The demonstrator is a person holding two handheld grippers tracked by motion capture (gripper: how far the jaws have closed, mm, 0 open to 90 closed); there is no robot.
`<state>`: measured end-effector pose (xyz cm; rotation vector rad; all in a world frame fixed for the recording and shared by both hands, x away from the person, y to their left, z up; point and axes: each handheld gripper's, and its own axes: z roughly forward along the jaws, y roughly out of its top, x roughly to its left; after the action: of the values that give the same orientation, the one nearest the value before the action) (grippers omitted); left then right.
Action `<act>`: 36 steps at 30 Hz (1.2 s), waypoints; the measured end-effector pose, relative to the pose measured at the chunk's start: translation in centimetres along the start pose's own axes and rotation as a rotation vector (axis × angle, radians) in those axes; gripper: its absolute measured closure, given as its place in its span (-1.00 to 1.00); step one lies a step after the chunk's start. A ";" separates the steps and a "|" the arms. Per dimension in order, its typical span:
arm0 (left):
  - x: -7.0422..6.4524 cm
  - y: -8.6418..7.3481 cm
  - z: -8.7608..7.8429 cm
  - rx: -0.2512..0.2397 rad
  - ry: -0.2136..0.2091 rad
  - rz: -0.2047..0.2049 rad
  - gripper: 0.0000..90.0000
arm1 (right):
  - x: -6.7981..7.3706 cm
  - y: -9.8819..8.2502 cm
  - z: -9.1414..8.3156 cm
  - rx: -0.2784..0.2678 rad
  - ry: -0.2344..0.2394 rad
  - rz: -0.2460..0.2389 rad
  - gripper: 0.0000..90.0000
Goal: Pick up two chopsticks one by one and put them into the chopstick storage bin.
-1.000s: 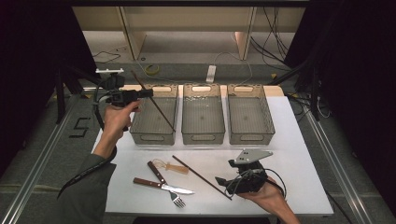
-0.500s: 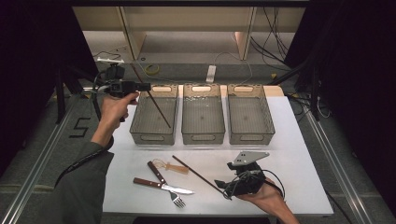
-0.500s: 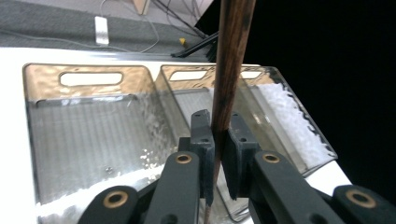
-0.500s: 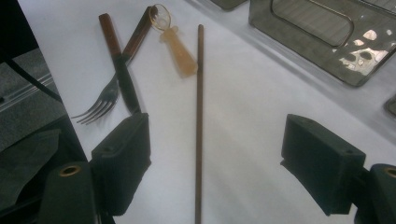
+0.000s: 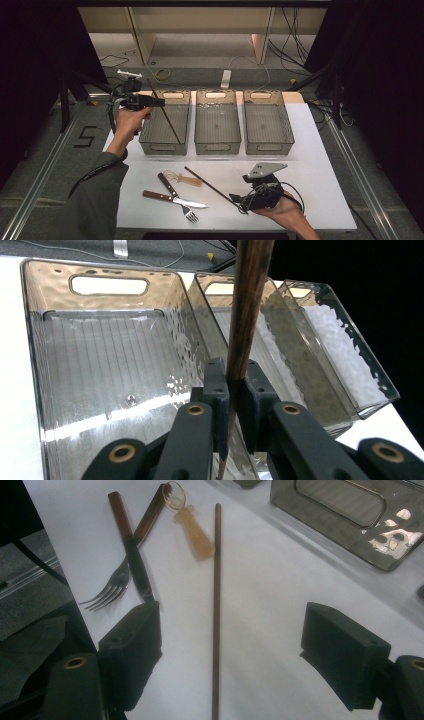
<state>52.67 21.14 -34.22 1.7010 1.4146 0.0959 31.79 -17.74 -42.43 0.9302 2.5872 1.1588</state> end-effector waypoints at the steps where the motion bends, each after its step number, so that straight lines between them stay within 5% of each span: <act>1: 0.0 -0.1 0.2 0.005 0.002 0.002 0.83 | 0.0 0.0 0.0 -0.003 -0.001 0.003 -0.45; 13: -0.3 -0.6 1.9 0.047 0.051 0.045 0.82 | 0.0 0.1 0.0 -0.006 -0.008 0.002 -0.44; 26: 0.0 -0.5 3.4 0.078 0.121 0.041 0.58 | 0.0 0.0 -0.1 -0.001 -0.007 -0.009 -0.43; 32: 0.1 -0.9 2.6 0.049 0.100 0.012 0.13 | 0.0 0.0 -0.1 -0.002 -0.007 -0.006 -0.44; 36: -0.7 -1.6 1.7 0.034 0.077 0.049 -0.22 | 0.0 0.0 0.0 0.009 -0.016 -0.003 -0.43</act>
<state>52.19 19.53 -35.94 1.7773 1.4384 0.1664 31.77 -17.70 -42.38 0.9333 2.5822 1.1349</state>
